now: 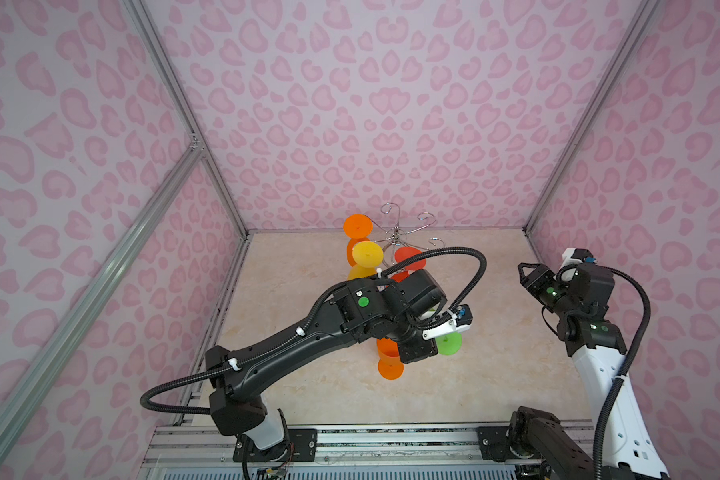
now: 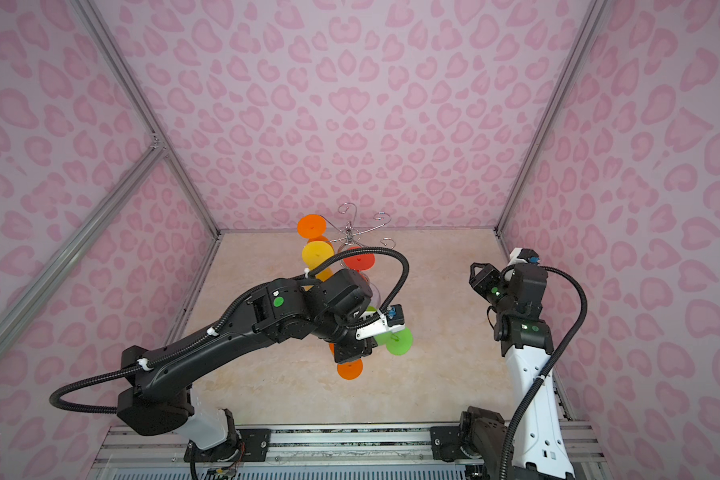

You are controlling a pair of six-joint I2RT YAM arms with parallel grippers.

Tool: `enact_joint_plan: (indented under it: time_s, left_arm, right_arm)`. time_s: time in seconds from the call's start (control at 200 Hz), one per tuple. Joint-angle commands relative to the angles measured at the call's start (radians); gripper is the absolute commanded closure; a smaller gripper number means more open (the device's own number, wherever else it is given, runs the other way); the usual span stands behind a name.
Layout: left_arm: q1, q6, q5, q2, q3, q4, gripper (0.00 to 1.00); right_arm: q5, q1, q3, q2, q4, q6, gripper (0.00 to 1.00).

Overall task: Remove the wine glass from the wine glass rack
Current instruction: 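Lower the green glass with the left gripper onto the table beside the orange glass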

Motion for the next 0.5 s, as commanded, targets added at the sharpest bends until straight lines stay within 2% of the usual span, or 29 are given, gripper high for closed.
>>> enact_joint_plan:
  time_s: [0.0, 0.195, 0.495]
  left_arm:
    - [-0.005, 0.026, -0.022, 0.066, 0.049, -0.052, 0.97]
    - [-0.008, 0.036, -0.072, 0.2, 0.132, -0.102, 0.97]
    - [-0.009, 0.047, -0.066, 0.331, 0.228, -0.155, 0.97]
  right_arm:
    - [-0.027, -0.001, -0.01, 0.009, 0.057, 0.03, 0.52]
    - [-0.029, -0.001, -0.016, 0.007, 0.071, 0.026, 0.53]
    - [0.014, -0.002, -0.02, 0.005, 0.061, 0.008, 0.53]
